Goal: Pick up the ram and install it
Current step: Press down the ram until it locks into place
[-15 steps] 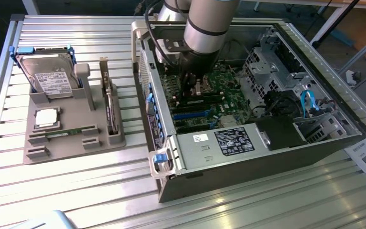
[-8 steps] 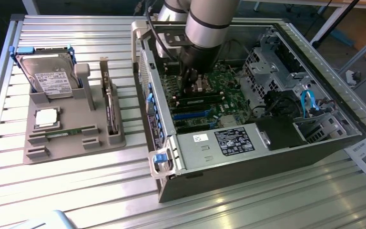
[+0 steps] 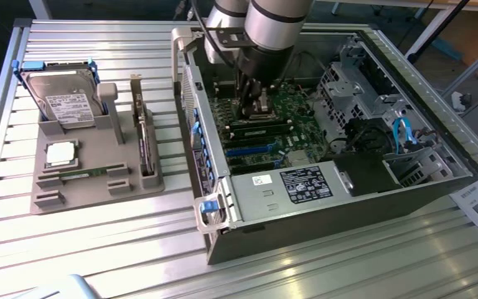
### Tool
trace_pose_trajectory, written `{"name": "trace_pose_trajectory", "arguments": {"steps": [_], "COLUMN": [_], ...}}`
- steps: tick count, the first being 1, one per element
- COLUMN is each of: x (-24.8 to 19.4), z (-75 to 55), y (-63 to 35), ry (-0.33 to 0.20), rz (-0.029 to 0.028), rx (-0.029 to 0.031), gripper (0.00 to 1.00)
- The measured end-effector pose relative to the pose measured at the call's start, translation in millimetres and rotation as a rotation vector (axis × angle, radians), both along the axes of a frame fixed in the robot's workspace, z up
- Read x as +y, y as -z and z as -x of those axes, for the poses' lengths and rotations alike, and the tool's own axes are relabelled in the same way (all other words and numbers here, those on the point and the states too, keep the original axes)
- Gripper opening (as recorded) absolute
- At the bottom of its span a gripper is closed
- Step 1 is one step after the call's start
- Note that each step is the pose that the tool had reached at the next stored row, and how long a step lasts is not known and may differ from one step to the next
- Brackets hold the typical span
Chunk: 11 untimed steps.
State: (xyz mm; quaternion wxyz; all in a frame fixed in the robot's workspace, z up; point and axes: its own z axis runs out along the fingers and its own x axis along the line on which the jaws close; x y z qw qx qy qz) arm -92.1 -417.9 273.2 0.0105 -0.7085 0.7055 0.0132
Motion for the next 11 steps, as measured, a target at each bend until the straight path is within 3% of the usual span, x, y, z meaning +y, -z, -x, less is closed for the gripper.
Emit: {"name": "trace_pose_trajectory", "arguments": {"steps": [11], "x": [0.0], "z": [0.0], "y": [-29.9], "ry": [0.000], "rz": [-0.0001], "rx": [0.0000], "gripper": [0.10]}}
